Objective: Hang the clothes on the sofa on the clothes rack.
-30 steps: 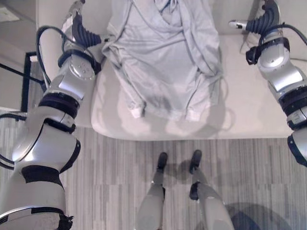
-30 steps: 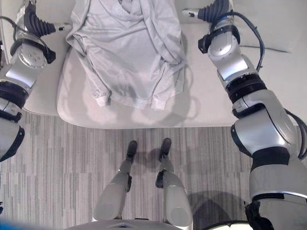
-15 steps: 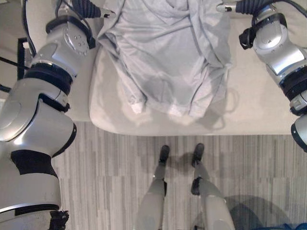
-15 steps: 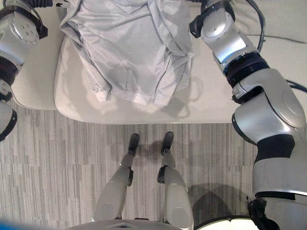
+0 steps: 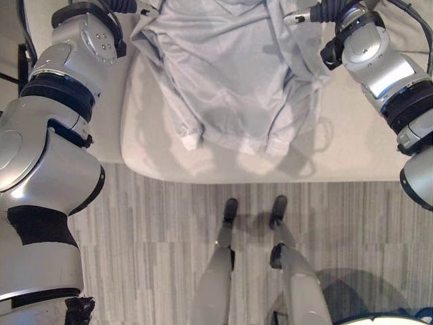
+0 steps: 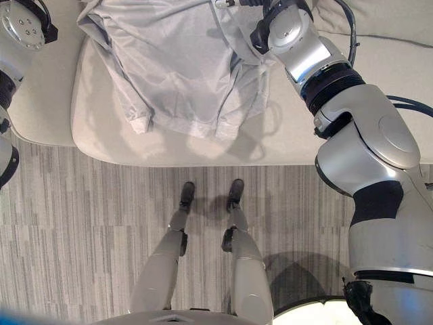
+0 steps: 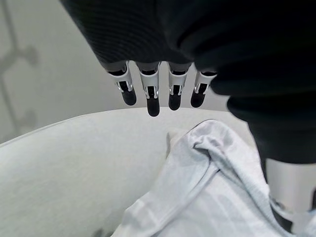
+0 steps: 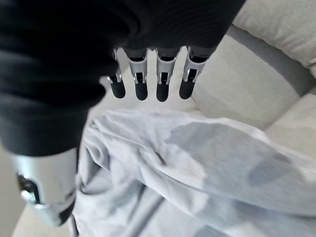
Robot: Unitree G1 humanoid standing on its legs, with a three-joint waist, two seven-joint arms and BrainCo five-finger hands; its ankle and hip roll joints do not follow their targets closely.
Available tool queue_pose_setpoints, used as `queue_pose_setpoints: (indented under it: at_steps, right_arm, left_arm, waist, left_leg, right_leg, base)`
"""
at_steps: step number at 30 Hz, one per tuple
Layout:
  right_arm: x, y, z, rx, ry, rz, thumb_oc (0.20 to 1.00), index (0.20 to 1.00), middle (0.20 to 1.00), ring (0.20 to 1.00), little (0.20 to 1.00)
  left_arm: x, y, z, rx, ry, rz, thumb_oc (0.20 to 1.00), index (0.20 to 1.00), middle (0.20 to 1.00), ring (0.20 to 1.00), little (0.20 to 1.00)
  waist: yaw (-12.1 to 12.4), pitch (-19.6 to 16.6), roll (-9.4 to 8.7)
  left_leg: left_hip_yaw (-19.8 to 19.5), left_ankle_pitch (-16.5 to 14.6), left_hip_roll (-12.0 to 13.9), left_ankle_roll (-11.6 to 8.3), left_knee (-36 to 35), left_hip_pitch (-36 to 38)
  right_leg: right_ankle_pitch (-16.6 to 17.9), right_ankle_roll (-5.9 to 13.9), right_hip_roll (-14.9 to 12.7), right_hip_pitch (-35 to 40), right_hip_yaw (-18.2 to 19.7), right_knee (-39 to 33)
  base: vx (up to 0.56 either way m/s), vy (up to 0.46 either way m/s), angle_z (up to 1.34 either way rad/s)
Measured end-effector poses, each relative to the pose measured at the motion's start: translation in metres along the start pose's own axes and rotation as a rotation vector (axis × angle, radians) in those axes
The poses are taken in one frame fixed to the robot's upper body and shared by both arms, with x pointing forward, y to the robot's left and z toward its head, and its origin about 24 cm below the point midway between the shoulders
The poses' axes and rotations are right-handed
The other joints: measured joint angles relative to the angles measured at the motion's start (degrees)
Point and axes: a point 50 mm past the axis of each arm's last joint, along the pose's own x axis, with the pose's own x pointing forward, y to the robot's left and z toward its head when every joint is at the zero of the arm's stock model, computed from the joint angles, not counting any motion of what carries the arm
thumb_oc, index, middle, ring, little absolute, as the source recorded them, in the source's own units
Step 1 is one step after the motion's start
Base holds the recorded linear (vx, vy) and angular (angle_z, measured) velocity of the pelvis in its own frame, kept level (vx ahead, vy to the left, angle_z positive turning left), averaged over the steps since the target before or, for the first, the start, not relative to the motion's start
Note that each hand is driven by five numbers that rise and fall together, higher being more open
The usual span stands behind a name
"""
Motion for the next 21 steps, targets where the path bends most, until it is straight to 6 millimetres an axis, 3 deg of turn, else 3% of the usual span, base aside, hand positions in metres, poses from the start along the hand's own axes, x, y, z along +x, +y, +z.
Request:
queue_pose_setpoints:
  at_steps: [12, 21]
  right_arm:
    - [0.002, 0.010, -0.007, -0.040, 0.077, 0.045, 1.000, 1.000, 1.000, 1.000, 1.000]
    - [0.004, 0.024, 0.008, -0.035, 0.041, 0.078, 1.000, 1.000, 1.000, 1.000, 1.000]
  left_arm:
    - [0.000, -0.007, 0.005, 0.000, 0.004, -0.040, 1.000, 1.000, 1.000, 1.000, 1.000]
    - [0.002, -0.005, 0.012, 0.019, -0.019, -0.053, 1.000, 1.000, 1.000, 1.000, 1.000]
  waist:
    - [-1.2, -0.2, -0.77]
    - [-1.3, -0.2, -1.76]
  left_leg:
    - [0.2, 0.0, -0.1, 0.03, 0.3, -1.0]
    - [0.6, 0.0, 0.1, 0.06, 0.8, -3.1]
  right_leg:
    - [0.2, -0.22, 0.2, -1.0, 0.2, 0.2]
    - [0.3, -0.35, 0.2, -3.5, 0.7, 1.0]
  base:
    - [0.03, 0.021, -0.01]
    - [0.01, 0.004, -0.02]
